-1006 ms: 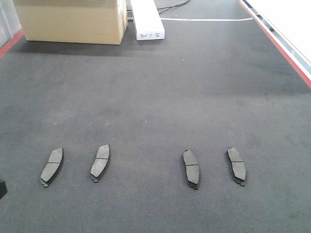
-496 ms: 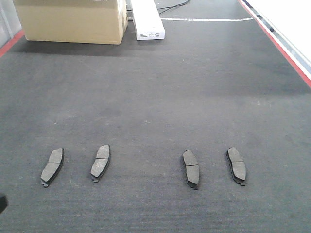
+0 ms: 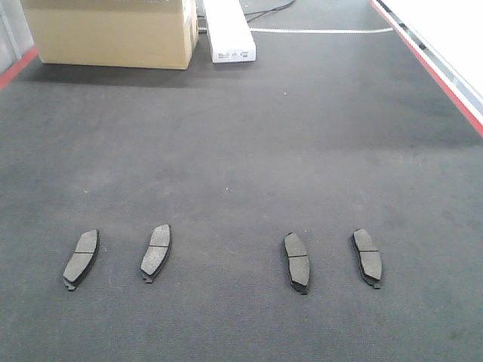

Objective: Move and align brake pads A on conveyor

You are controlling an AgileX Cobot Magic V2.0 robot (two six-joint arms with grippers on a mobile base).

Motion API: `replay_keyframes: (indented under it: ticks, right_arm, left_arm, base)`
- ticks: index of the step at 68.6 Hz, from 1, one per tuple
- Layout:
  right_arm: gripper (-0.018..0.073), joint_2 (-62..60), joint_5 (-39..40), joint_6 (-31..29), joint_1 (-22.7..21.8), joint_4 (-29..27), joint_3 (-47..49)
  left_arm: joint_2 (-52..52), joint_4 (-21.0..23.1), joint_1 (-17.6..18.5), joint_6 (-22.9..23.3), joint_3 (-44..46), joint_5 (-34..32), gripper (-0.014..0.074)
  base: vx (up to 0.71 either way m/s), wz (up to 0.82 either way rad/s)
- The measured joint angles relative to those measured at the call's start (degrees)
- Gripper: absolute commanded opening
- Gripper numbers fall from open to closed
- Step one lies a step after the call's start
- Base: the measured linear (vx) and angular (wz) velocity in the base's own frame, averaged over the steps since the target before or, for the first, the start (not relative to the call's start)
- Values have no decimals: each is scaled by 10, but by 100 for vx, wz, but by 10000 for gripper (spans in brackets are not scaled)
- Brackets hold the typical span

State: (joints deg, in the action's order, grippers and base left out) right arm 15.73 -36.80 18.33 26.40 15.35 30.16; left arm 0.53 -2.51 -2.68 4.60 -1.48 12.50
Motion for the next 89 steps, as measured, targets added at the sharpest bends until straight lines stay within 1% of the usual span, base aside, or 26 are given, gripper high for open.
replay_keyframes:
  ticks: [11, 16, 25, 31, 89]
  right_arm:
    - [-12, 0, -4, 0, 0, 0, -1]
    - [-12, 0, -9, 0, 0, 0, -1]
    - [-12, 0, -12, 0, 0, 0, -1]
    - [-12, 0, -12, 0, 0, 0, -1]
    - [-12, 0, -12, 1, 0, 0, -1]
  left_arm:
    - [2, -3, 3, -11, 0, 2, -6]
    - [2, -7, 13, -12, 0, 2, -6]
    - [2, -8, 42, -13, 0, 2, -6]
    - [2, -7, 52, -13, 0, 2, -6]
    - [2, -4, 53, -13, 0, 2, -6]
  base:
    - [0, 0]
    - [0, 0]
    - [0, 0]
    - [0, 0]
    - [0, 0]
